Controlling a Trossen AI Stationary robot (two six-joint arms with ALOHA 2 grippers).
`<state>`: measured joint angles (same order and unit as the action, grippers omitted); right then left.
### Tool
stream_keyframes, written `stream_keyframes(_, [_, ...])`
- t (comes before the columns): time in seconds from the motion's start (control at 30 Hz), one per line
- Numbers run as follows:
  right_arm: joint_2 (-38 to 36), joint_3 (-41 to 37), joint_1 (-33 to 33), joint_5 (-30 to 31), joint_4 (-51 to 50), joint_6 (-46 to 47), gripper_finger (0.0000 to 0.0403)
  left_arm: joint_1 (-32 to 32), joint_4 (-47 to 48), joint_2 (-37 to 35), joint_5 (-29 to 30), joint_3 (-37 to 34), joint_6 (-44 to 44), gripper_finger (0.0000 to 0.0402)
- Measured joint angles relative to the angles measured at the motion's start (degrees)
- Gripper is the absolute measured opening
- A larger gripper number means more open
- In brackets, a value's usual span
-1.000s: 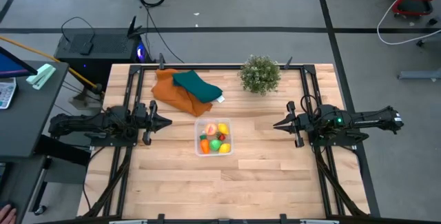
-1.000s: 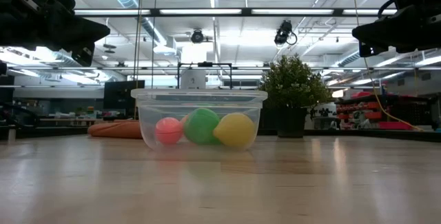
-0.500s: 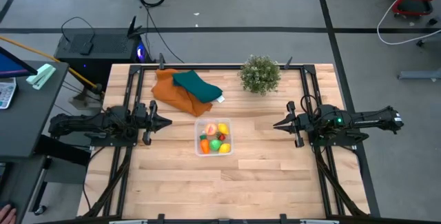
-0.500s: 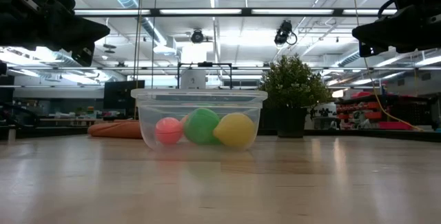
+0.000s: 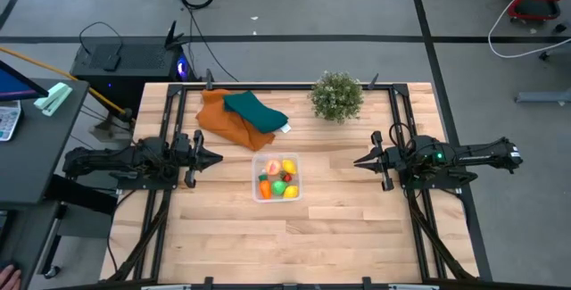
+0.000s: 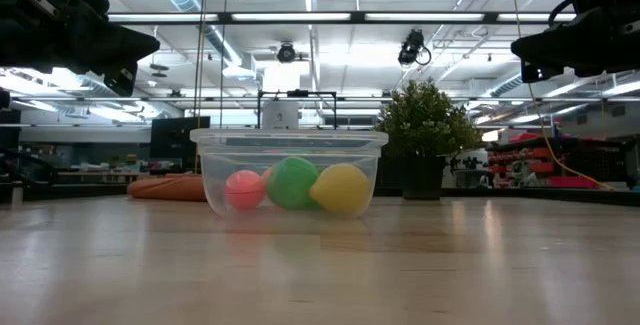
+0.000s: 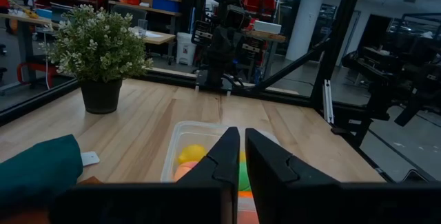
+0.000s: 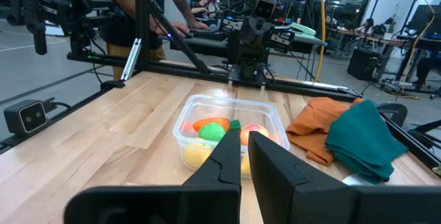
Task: Pick and placing Produce into tupperware
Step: Return to Home Position
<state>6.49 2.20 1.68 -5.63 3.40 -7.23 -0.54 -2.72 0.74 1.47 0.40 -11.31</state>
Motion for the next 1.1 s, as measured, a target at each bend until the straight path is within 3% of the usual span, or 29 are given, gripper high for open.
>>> stream_keyframes(1.1, [-0.01, 0.0, -0.01, 0.0, 0.0, 0.0, 0.0, 0.0, 0.0, -0.01, 0.0, 0.0, 0.02, 0.0032])
